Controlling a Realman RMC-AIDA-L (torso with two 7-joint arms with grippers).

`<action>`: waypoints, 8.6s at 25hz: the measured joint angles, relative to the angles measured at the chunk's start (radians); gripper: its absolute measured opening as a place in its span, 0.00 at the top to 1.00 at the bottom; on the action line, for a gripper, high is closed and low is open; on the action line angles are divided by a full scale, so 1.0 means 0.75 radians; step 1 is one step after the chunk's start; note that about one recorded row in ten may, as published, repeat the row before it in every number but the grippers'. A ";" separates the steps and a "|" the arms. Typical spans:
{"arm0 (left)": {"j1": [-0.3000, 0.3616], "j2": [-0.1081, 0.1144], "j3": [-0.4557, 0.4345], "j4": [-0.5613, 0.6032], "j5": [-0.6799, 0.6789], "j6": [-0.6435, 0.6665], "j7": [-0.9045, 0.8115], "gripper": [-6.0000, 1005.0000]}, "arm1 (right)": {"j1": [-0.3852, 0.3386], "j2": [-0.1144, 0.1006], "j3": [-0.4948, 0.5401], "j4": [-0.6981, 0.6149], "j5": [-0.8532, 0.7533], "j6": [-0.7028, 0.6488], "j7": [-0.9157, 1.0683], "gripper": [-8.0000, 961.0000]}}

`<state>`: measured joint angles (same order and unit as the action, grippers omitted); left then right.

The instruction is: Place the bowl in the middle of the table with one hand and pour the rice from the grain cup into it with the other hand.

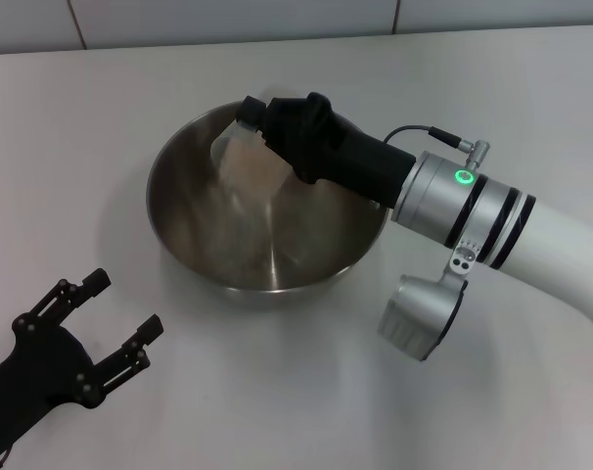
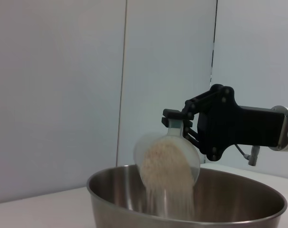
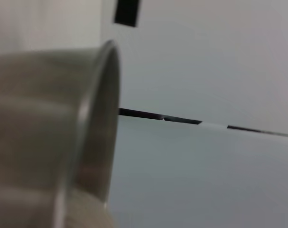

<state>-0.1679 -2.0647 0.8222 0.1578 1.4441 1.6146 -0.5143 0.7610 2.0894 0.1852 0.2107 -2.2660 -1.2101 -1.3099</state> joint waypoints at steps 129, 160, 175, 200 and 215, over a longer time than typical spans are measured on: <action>0.000 -0.001 0.010 -0.004 0.008 0.024 -0.003 0.18 | -0.360 0.000 0.768 -0.034 -0.100 0.279 1.878 0.88; 0.015 0.000 0.011 -0.018 0.007 0.043 -0.005 0.18 | -0.363 -0.006 0.692 -0.032 -0.097 0.348 1.892 0.82; 0.024 0.000 0.004 -0.018 0.007 0.063 0.000 0.18 | -0.380 -0.007 0.690 -0.034 -0.091 0.345 1.895 0.55; 0.028 0.004 0.003 -0.017 0.007 0.046 0.001 0.18 | -0.638 -0.015 0.579 -0.082 -0.100 -0.075 2.072 0.48; 0.027 0.006 0.017 -0.006 0.010 0.045 0.001 0.18 | -0.632 -0.015 0.366 -0.256 -0.100 -0.409 2.313 0.43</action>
<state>-0.1474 -2.0600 0.8347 0.1532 1.4513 1.6483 -0.5134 0.2870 2.0785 0.4595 0.0188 -2.3409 -1.5168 0.4249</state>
